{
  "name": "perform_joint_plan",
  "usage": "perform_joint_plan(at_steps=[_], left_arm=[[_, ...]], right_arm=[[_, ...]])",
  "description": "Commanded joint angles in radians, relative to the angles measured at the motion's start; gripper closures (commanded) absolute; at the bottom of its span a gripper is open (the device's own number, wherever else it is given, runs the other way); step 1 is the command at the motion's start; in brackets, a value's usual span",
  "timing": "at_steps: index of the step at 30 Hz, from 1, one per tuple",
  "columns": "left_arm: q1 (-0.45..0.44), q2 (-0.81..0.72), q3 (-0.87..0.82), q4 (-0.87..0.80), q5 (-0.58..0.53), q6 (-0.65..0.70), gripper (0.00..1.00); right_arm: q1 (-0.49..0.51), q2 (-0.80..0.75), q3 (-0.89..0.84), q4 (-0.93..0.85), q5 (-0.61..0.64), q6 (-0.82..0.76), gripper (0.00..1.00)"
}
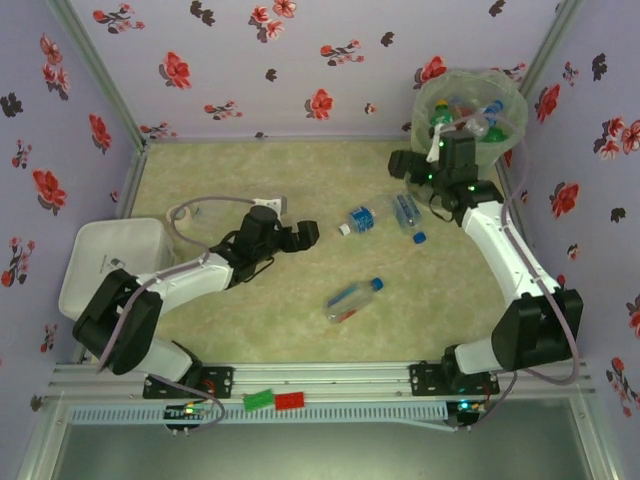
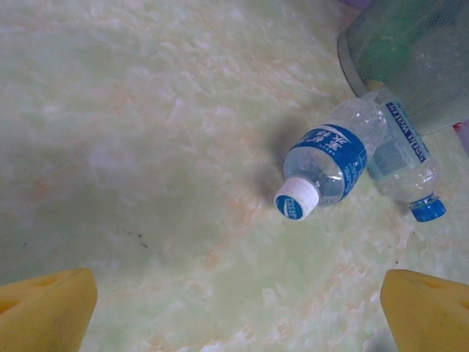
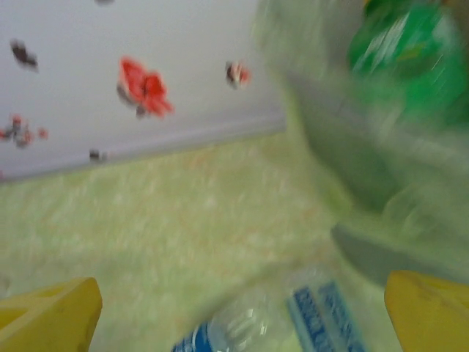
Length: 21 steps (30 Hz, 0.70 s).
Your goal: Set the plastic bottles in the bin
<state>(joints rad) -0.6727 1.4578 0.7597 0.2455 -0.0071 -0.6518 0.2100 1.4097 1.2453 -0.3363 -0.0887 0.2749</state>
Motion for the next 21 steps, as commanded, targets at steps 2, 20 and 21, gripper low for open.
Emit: perform_joint_plan(at_steps=[2,20,21], left_arm=[[0.008,0.014,0.025,-0.005,0.003,-0.003,0.0],[0.009,0.044,0.044,0.02,0.03,-0.038,0.0],[0.008,0.036,0.038,0.011,0.025,-0.035,0.0]], right_arm=[[0.027,-0.011,-0.095,-0.109,0.003,-0.06,0.0],[0.027,0.276,-0.067,-0.19,0.222,-0.227,0.09],[0.028,0.291,-0.06,-0.189,0.24,-0.224,0.1]])
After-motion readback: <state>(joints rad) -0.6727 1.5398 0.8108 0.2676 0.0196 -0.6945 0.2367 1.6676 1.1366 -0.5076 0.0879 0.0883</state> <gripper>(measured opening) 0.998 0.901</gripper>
